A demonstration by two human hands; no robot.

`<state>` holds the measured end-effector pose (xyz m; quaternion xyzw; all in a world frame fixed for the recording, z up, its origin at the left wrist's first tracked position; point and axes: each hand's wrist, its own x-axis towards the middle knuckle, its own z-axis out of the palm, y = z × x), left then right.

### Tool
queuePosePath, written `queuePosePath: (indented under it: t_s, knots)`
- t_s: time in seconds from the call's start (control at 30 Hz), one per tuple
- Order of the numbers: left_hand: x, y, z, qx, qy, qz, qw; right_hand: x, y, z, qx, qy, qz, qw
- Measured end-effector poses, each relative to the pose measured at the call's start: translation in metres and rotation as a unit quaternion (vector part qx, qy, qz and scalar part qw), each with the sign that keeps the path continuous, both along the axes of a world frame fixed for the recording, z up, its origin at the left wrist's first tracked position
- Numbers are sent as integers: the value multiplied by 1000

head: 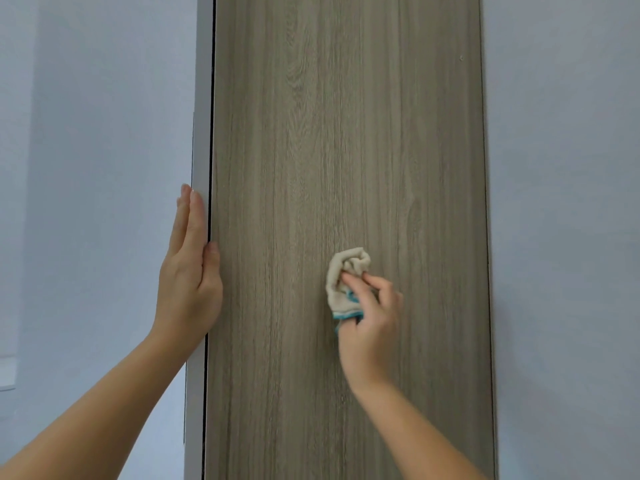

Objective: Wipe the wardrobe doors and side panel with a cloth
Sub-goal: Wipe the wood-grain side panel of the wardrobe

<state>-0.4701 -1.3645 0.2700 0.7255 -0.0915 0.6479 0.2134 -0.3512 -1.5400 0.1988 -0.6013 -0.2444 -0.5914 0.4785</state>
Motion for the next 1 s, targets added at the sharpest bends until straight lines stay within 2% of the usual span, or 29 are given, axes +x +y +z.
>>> queuePosePath:
  t_s: [0.1, 0.23, 0.47, 0.6, 0.77, 0.9, 1.0]
  knots:
    - [0, 3, -1, 3, -6, -11, 1000, -16, 18, -5, -26, -20, 9, 999]
    - [-1, 6, 1, 4, -19, -2, 1000, -40, 45, -15, -102, -96, 18, 990]
    - [-10, 18, 3, 32, 6, 47, 998, -63, 68, -44, -266, -250, 20, 931]
    - [-10, 14, -2, 29, 20, 66, 997, -50, 52, -41, -291, -282, 10, 914]
    - [-7, 1, -41, -7, 32, 63, 998, -14, 2, -32, -253, -190, -11, 949]
    - [-2, -7, -67, -32, 35, 52, 998, 25, -49, -20, -159, -58, -39, 985]
    - [-4, -11, -70, -36, 32, 40, 998, 58, -86, -8, -76, 42, -38, 996]
